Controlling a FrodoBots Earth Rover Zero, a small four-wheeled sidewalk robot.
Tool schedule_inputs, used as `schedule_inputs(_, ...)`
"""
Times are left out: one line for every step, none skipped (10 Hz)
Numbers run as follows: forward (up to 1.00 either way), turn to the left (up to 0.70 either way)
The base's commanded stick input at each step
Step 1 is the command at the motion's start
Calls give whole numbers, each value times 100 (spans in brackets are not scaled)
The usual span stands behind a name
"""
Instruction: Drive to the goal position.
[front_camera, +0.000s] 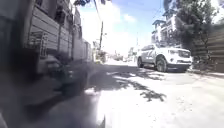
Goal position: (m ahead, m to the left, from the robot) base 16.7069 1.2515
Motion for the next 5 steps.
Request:
schedule_inputs(100,0)
schedule_inputs(100,0)
schedule_inputs(100,0)
schedule_inputs(100,0)
schedule_inputs(100,0)
